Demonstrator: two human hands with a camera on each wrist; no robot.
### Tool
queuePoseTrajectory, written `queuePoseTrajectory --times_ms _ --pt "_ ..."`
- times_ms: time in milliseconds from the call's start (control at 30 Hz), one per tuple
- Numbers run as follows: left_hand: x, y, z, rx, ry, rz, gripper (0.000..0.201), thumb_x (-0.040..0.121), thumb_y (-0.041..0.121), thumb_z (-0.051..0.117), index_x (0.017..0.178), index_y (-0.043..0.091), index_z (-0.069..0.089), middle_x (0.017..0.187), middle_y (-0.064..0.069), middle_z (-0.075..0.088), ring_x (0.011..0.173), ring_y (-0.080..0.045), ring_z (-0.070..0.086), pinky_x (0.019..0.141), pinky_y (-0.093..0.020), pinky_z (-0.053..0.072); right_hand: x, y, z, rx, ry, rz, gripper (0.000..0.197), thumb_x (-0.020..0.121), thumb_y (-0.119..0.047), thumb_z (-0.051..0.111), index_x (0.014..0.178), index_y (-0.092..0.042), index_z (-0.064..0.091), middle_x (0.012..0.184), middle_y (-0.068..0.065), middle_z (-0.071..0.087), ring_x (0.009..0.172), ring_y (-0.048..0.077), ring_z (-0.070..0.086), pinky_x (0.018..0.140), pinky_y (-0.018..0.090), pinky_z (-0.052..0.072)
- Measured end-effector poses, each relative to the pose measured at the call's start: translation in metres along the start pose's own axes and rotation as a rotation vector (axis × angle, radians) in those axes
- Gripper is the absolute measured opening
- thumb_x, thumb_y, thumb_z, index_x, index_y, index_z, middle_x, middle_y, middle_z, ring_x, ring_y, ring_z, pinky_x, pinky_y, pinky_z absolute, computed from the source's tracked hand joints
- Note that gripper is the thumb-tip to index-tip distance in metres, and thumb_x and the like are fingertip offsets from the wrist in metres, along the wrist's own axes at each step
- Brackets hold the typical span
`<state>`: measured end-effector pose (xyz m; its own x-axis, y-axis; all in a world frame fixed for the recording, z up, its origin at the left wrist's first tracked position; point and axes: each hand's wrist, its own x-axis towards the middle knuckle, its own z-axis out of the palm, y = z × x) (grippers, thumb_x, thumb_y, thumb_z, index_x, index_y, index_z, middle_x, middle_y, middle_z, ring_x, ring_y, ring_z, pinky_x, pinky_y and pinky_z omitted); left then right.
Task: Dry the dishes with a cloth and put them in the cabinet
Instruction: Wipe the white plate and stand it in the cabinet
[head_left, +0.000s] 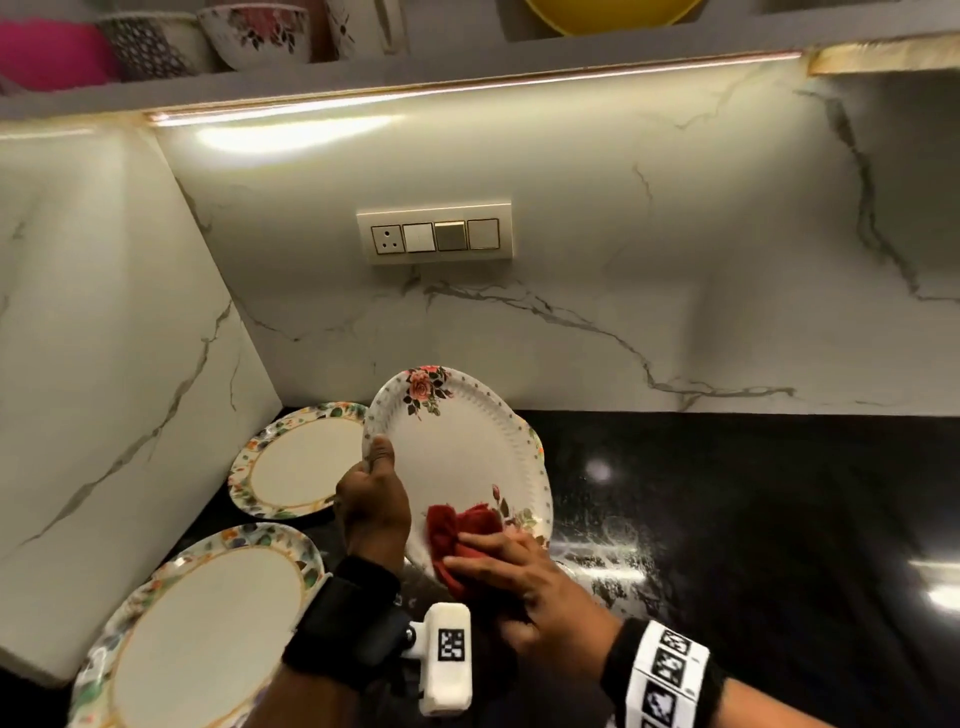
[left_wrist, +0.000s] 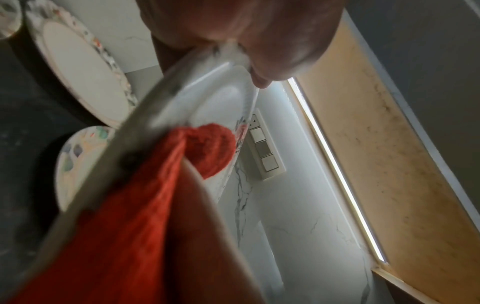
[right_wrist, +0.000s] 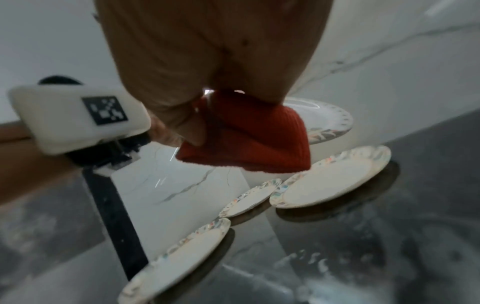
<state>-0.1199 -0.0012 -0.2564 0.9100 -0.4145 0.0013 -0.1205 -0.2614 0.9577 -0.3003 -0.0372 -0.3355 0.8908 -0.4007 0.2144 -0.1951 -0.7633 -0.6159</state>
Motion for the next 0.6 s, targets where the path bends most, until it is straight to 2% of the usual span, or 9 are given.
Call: queuePoseTrajectory --times_ms 67,133,233,300,333,400,467,533,600 --pt "0.003 -0.001 0.007 0.004 -0.006 -0.053 0.055 0.1 0.039 0.041 0.107 -0.01 0.063 0.114 -0.028 0.062 0.11 -0.039 0.056 0.091 -0.037 0.042 -0.006 0.008 -0.004 -0.088 0.058 -0.068 0.065 0.081 -0.032 0.056 0.139 -0.053 0.036 0.146 -0.031 0.03 0.136 0.003 0.027 0.113 0.021 0.023" --pt "0.0 0.002 0.014 -0.002 -0.051 -0.094 0.054 0.1 0.038 0.041 0.117 -0.01 0.059 0.125 -0.026 0.059 0.115 -0.037 0.054 0.097 -0.037 0.042 -0.008 0.02 -0.002 -0.2 0.181 -0.102 0.059 0.086 -0.032 0.063 0.139 -0.046 0.041 0.142 -0.023 0.042 0.126 0.007 0.044 0.104 0.03 0.041" --pt "0.0 0.016 0.027 -0.149 -0.252 -0.231 0.04 0.102 0.03 0.042 0.108 -0.005 0.059 0.109 -0.02 0.064 0.096 -0.032 0.06 0.08 -0.035 0.048 -0.007 0.029 -0.008 -0.326 0.328 -0.124 0.061 0.081 -0.026 0.072 0.136 -0.037 0.048 0.13 -0.011 0.054 0.107 0.012 0.058 0.085 0.029 0.054" --pt "0.007 0.029 0.033 -0.205 -0.423 -0.353 0.037 0.1 0.029 0.044 0.116 -0.002 0.058 0.107 -0.019 0.067 0.096 -0.035 0.065 0.075 -0.04 0.054 -0.006 0.028 -0.022 -0.34 0.405 -0.124 0.051 0.081 -0.025 0.073 0.128 -0.032 0.054 0.118 -0.008 0.06 0.095 0.014 0.062 0.072 0.03 0.056" --pt "0.009 0.038 0.037 -0.188 -0.495 -0.385 0.036 0.099 0.03 0.045 0.117 0.001 0.058 0.105 -0.019 0.068 0.092 -0.035 0.066 0.071 -0.041 0.056 -0.007 0.029 -0.031 -0.314 0.438 -0.126 0.04 0.085 -0.027 0.069 0.123 -0.03 0.057 0.114 -0.008 0.062 0.091 0.015 0.063 0.071 0.031 0.056" --pt "0.01 0.054 0.045 -0.139 -0.566 -0.383 0.034 0.097 0.032 0.048 0.112 0.003 0.059 0.089 -0.015 0.069 0.075 -0.029 0.068 0.064 -0.04 0.058 -0.009 0.026 -0.048 -0.203 0.511 -0.132 0.024 0.093 -0.029 0.061 0.117 -0.026 0.062 0.109 -0.006 0.065 0.091 0.014 0.065 0.074 0.032 0.055" --pt "0.006 0.071 0.054 -0.131 -0.612 -0.309 0.043 0.095 0.045 0.051 0.106 0.005 0.061 0.079 -0.012 0.066 0.066 -0.024 0.068 0.063 -0.038 0.059 -0.01 0.027 -0.063 -0.02 0.616 -0.089 0.024 0.089 -0.018 0.068 0.112 -0.024 0.066 0.104 -0.008 0.069 0.092 0.007 0.067 0.079 0.026 0.055" --pt "-0.003 0.083 0.065 -0.168 -0.711 -0.257 0.058 0.089 0.06 0.049 0.106 0.006 0.059 0.091 -0.015 0.066 0.08 -0.028 0.07 0.071 -0.038 0.059 -0.011 0.03 -0.081 0.255 0.699 0.037 0.036 0.08 -0.004 0.074 0.108 -0.027 0.068 0.098 -0.012 0.072 0.091 0.002 0.068 0.08 0.021 0.055" --pt "-0.012 0.082 0.077 -0.24 -0.774 -0.264 0.053 0.09 0.058 0.047 0.104 0.008 0.055 0.1 -0.015 0.063 0.089 -0.03 0.067 0.076 -0.038 0.056 -0.01 0.038 -0.097 0.58 0.747 0.191 0.046 0.078 0.004 0.073 0.105 -0.032 0.065 0.095 -0.013 0.074 0.09 0.004 0.069 0.077 0.02 0.055"
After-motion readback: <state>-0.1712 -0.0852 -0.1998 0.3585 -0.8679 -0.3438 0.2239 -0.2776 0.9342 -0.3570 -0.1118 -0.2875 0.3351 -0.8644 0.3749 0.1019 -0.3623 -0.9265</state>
